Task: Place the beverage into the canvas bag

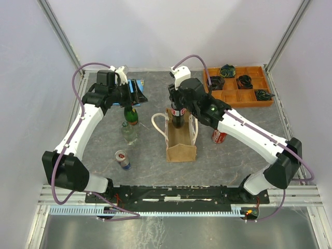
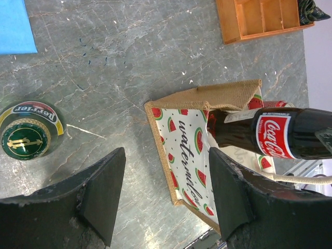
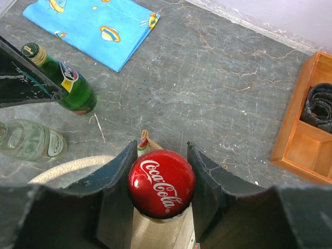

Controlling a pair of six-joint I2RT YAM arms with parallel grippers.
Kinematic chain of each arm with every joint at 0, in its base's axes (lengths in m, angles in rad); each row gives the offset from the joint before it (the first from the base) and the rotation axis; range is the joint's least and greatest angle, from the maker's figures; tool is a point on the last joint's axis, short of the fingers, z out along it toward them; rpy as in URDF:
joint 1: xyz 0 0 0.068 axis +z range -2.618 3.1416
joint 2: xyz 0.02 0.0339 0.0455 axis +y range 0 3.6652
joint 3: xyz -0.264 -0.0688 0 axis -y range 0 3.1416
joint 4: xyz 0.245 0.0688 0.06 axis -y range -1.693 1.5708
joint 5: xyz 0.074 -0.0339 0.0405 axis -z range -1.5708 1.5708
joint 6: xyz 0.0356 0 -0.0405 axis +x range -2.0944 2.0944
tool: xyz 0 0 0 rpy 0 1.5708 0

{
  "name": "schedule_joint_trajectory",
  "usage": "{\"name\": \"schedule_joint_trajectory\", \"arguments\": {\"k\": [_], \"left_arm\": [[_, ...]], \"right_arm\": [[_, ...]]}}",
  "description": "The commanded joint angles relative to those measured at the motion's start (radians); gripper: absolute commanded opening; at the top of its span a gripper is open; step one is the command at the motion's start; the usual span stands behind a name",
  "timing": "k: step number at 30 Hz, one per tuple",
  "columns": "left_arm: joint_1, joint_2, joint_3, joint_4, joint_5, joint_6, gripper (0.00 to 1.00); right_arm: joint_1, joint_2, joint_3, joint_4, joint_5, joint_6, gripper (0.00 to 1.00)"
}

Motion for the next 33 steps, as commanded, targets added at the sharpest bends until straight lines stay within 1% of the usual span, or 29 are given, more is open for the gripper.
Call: {"name": "schedule_joint_trajectory", "arguments": {"k": [1, 21, 33], "left_arm": [[0.004, -0.044, -0.002, 0.040, 0.011, -0.030, 0.72], [0.004, -0.040, -0.012, 0.039, 0.014, -0.028, 0.71], [0.004, -0.033, -0.015, 0.040, 0.012, -0.031, 0.72]], "right_arm": [[0.006, -0.013, 0.017, 0.236, 0.040, 0.013, 0.00], [0.006, 0.071, -0.079, 0.355, 0.047, 0.034, 0.00], [0.006, 0.088, -0.156, 0.416, 0.057, 0.054, 0.00]]}}
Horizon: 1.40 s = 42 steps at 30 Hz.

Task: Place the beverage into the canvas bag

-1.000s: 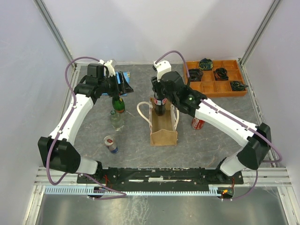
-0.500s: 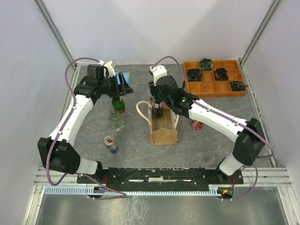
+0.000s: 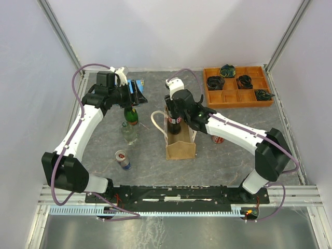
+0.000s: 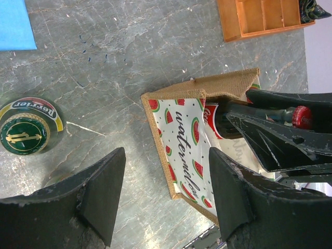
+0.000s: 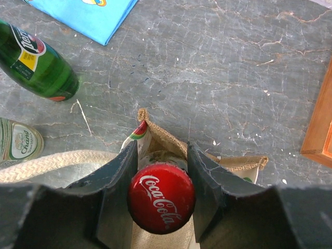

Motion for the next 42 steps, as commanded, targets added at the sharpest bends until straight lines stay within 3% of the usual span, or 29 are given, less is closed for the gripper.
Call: {"name": "schedule_joint_trajectory", "arguments": {"k": [1, 16, 18, 23, 27, 35, 42], "left_arm": [[0.004, -0.020, 0.000, 0.040, 0.012, -0.032, 0.71], [0.004, -0.024, -0.007, 0.041, 0.012, -0.029, 0.71], [0.004, -0.025, -0.009, 0.042, 0.012, -0.030, 0.71], [0.004, -0.029, -0.008, 0.044, 0.010, -0.031, 0.71], [0.005, -0.037, 0.000, 0.046, 0.013, -0.026, 0.71], [0.003, -0.086, 0.037, 0.050, 0.012, 0.016, 0.71], [0.004, -0.179, 0.045, 0.096, -0.115, 0.104, 0.72]], "right_arm": [[0.006, -0.028, 0.016, 0.207, 0.040, 0.016, 0.00], [0.006, -0.017, -0.020, 0.217, 0.044, 0.030, 0.00], [0.006, -0.023, -0.024, 0.208, 0.044, 0.030, 0.09], [0.006, -0.044, -0.035, 0.190, 0.048, 0.026, 0.48], [0.006, -0.063, -0.044, 0.178, 0.047, 0.025, 0.64], [0.006, -0.090, -0.059, 0.171, 0.047, 0.034, 0.73], [0.006, -0.141, -0.029, 0.171, 0.055, 0.055, 0.78]]}}
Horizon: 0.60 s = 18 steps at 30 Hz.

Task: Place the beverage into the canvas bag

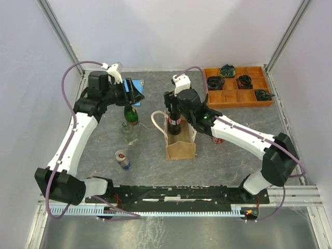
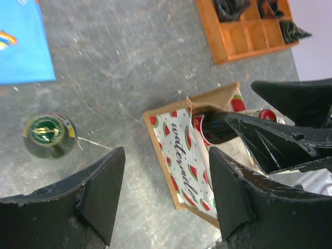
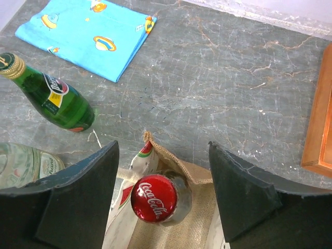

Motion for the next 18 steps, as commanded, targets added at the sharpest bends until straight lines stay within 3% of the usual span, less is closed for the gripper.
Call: {"name": "schedule_joint_trajectory", "arguments": {"k": [1, 7, 18], "left_arm": [[0.004, -0.081, 0.047, 0.077, -0.116, 0.111, 0.72], [0.003, -0.152, -0.098, 0.163, -0.262, 0.211, 0.74], [0.004, -0.267, -0.490, 0.595, -0.352, 0.294, 0.76]], "right_arm": [[0.006, -0.081, 0.033, 0.051, 0.027, 0.020, 0.78], [0.006, -0.138, 0.076, 0.025, 0.034, 0.032, 0.81], [0.007, -0.222, 0.064, -0.035, 0.075, 0.049, 0.83]]}}
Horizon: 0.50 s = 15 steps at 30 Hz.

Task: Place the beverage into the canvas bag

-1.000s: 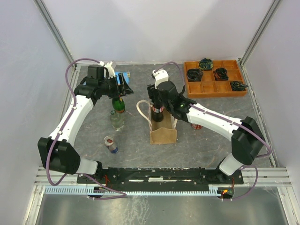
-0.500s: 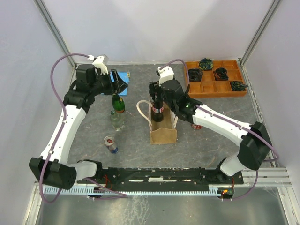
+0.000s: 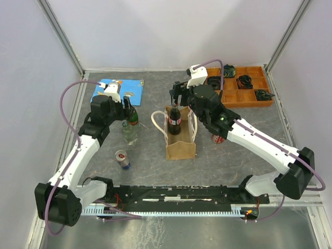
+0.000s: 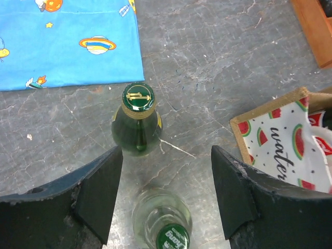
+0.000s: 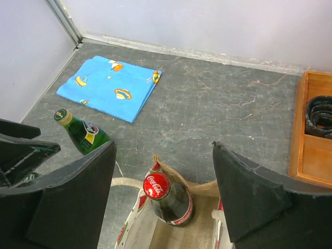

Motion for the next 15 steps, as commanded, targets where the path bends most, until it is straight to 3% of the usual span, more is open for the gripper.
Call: {"name": "schedule_joint_trajectory", "arguments": {"k": [1, 15], "left_arm": [[0.004, -0.039, -0.084, 0.293, -0.045, 0.081, 0.75], [0.002, 0.116, -0.195, 0.563, -0.095, 0.099, 0.76]], "right_arm": [[0.007, -0.047, 0.023, -0.013, 0.042, 0.013, 0.83], [0.006, -0.068, 0.012, -0.043, 0.074, 0.030, 0.83]]}}
